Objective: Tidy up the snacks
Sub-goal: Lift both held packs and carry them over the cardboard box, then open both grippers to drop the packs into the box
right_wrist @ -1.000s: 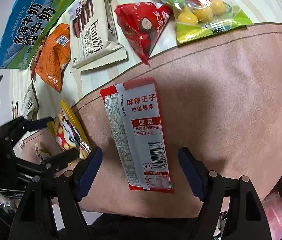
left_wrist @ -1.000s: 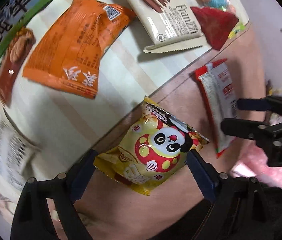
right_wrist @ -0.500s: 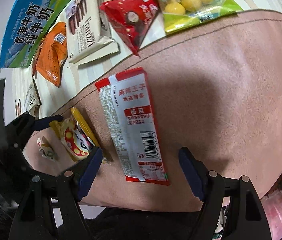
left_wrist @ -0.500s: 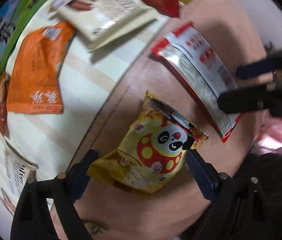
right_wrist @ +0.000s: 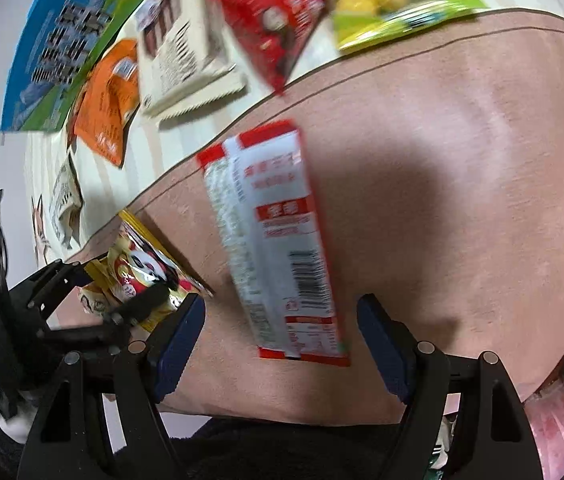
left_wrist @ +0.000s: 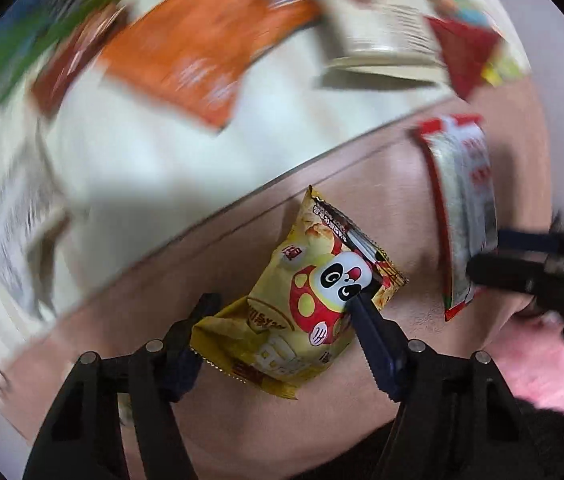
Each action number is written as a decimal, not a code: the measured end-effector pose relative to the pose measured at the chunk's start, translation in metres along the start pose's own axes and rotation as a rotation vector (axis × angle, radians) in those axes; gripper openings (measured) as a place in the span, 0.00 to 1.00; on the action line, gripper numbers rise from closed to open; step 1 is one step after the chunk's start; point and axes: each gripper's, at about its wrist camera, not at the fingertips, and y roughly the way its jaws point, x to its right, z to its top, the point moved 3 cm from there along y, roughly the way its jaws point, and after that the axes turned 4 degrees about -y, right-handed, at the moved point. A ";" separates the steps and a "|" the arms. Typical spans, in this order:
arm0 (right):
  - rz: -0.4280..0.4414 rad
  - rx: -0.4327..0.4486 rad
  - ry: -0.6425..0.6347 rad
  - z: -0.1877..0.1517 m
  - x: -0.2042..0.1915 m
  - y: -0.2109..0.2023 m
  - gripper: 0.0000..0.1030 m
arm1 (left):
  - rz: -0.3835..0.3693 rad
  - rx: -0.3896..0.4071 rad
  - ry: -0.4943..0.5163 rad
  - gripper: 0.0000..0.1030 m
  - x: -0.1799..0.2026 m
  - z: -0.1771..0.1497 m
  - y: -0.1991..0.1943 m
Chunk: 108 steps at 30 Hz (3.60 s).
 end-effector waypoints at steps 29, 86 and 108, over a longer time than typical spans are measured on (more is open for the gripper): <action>-0.160 -0.008 -0.055 -0.014 -0.001 0.014 0.61 | 0.273 -0.054 0.468 0.89 0.090 -0.083 0.063; -0.163 0.233 -0.388 0.347 -0.249 -0.117 0.47 | -0.143 0.260 -0.786 0.77 -0.221 0.175 -0.207; -0.225 0.180 -0.373 0.393 -0.255 -0.089 0.92 | -0.086 0.233 -0.737 0.92 -0.232 0.188 -0.204</action>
